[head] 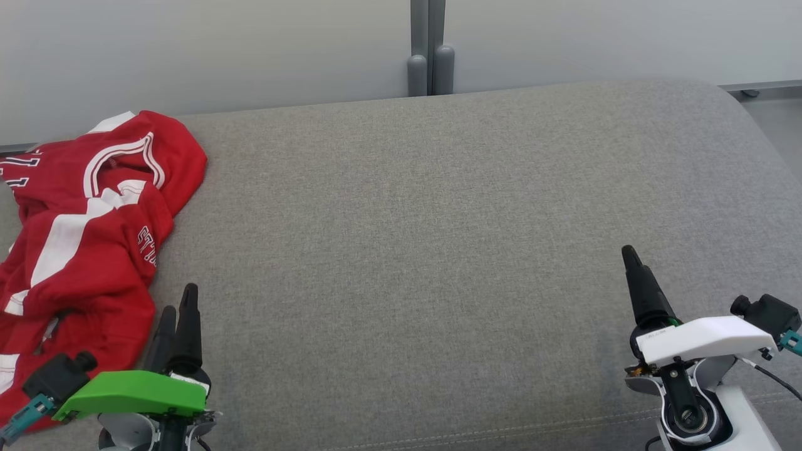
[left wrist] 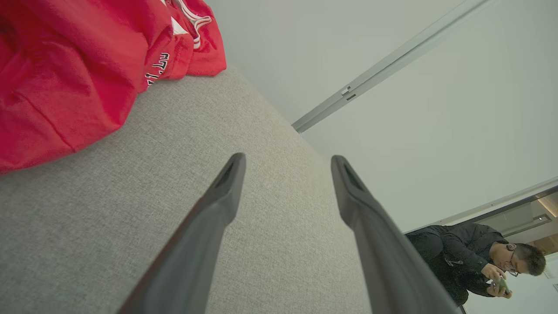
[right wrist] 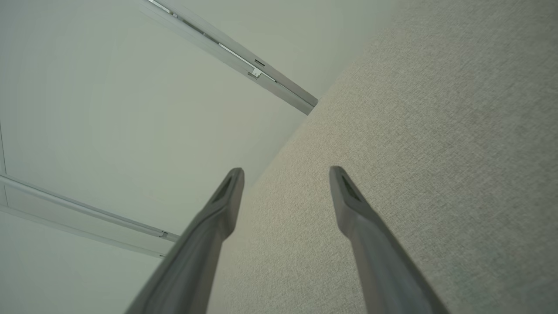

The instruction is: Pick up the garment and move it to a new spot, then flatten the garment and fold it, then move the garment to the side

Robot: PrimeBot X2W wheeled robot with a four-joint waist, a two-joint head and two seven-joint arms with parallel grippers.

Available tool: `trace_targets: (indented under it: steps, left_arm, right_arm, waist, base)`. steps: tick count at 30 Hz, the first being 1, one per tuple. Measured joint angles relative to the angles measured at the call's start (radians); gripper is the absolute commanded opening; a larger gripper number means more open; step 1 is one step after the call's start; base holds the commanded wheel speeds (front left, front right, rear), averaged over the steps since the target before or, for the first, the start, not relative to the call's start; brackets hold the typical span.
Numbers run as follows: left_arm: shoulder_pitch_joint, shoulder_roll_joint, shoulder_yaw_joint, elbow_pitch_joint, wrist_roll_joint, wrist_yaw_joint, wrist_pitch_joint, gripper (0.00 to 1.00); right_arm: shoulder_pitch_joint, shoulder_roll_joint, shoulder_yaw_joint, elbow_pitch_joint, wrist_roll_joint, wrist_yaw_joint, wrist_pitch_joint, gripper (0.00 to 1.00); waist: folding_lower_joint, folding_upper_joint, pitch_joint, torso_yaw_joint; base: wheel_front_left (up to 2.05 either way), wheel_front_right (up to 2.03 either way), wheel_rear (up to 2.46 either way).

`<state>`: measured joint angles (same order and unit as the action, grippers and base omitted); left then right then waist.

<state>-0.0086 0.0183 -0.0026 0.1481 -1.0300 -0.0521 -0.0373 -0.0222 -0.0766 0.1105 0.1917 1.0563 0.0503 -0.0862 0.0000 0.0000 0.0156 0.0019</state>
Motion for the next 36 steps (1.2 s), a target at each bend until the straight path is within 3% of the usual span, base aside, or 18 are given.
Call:
trace_targets:
  steps: [17,36]
  left_arm:
    - [0.004,0.006,-0.036,-0.040,0.301,0.057,-0.056,1.00]
    - [0.038,0.009,-0.061,-0.088,0.548,0.106,-0.123,1.00]
  right_arm:
    - [0.000,0.001,0.061,-0.035,-0.267,-0.036,-0.044,1.00]
    - [-0.005,0.006,0.126,-0.071,-0.553,-0.063,-0.095,1.00]
  waist:
    - [0.0000,0.0000,0.005,-0.002]
    - [0.0000,0.0000,-0.001,-0.004]
  base:
    - [0.00,0.00,0.00]
    - [0.00,0.00,0.00]
